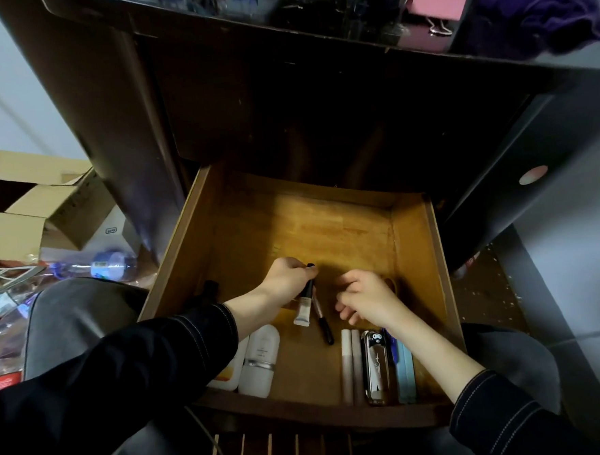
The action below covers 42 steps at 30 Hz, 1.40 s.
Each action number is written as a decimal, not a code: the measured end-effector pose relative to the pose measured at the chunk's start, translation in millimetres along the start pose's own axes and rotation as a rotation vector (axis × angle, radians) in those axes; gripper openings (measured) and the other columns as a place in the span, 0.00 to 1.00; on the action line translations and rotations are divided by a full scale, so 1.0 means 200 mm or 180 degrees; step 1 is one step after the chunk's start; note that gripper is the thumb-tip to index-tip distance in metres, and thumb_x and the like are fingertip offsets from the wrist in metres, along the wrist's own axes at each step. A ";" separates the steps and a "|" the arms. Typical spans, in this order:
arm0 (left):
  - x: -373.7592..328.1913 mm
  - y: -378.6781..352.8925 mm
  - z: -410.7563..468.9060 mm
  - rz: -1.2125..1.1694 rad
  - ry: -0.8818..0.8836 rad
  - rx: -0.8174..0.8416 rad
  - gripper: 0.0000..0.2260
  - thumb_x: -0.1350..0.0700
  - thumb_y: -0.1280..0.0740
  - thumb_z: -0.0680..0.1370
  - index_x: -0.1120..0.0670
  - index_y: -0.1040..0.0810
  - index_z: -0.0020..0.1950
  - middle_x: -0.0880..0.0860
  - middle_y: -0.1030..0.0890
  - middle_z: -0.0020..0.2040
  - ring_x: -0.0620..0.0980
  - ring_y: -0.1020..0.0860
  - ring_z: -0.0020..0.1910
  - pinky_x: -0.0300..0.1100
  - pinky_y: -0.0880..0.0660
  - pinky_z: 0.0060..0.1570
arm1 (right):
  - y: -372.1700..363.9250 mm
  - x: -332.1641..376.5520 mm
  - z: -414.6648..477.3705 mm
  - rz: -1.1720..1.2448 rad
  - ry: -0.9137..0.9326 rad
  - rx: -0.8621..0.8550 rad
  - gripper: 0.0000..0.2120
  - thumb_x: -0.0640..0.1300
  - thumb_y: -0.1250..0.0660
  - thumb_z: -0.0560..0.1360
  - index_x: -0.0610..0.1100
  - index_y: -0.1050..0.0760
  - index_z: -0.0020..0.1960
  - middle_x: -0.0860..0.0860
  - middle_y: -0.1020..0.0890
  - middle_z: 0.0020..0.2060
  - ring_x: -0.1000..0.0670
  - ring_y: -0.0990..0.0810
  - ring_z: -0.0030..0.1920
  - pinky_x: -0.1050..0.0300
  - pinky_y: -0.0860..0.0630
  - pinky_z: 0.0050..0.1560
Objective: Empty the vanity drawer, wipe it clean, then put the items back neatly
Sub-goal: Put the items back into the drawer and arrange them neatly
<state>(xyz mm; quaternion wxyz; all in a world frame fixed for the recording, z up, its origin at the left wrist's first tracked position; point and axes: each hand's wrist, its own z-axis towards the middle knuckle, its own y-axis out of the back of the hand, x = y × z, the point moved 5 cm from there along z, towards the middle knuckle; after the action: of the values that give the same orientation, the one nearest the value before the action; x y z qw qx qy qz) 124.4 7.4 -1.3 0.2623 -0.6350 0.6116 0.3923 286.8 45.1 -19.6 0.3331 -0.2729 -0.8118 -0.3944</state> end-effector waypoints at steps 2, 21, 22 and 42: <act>0.02 0.00 0.00 0.0109 0.0068 0.0031 0.11 0.52 0.33 0.81 0.60 0.22 0.54 0.57 0.20 0.44 0.54 0.22 0.41 0.47 0.27 0.43 | 0.01 -0.01 0.01 -0.0634 0.0120 -0.0171 0.15 0.37 0.35 0.79 0.43 0.27 0.65 0.48 0.16 0.39 0.53 0.19 0.34 0.57 0.21 0.32; -0.05 0.25 0.08 -0.1139 0.0068 -0.1074 0.05 0.56 0.35 0.82 0.57 0.26 0.54 0.56 0.22 0.43 0.53 0.23 0.40 0.45 0.27 0.41 | -0.21 0.21 0.13 -0.1984 0.1011 -0.0039 0.22 0.52 0.30 0.78 0.50 0.30 0.69 0.50 0.21 0.61 0.47 0.19 0.57 0.56 0.23 0.44; -0.03 0.24 0.08 -0.1156 0.0191 -0.1023 0.05 0.57 0.35 0.82 0.57 0.27 0.55 0.56 0.22 0.43 0.53 0.23 0.39 0.44 0.27 0.40 | -0.23 0.22 0.15 -0.2114 0.1045 -0.0065 0.19 0.51 0.30 0.77 0.51 0.28 0.66 0.50 0.20 0.58 0.47 0.19 0.54 0.54 0.22 0.43; 0.04 0.03 0.05 0.0336 0.0060 0.0101 0.10 0.54 0.30 0.79 0.61 0.21 0.52 0.56 0.27 0.40 0.53 0.26 0.38 0.48 0.22 0.39 | -0.04 0.02 0.01 -0.2629 0.0592 0.0176 0.10 0.58 0.25 0.68 0.53 0.20 0.39 0.59 0.19 0.36 0.59 0.21 0.39 0.56 0.26 0.35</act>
<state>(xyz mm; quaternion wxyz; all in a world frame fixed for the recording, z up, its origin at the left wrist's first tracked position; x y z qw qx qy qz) 117.1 11.7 -12.3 0.2455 -0.6013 0.6529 0.3898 276.8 43.2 -21.4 0.2260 0.1211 -0.8298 -0.4957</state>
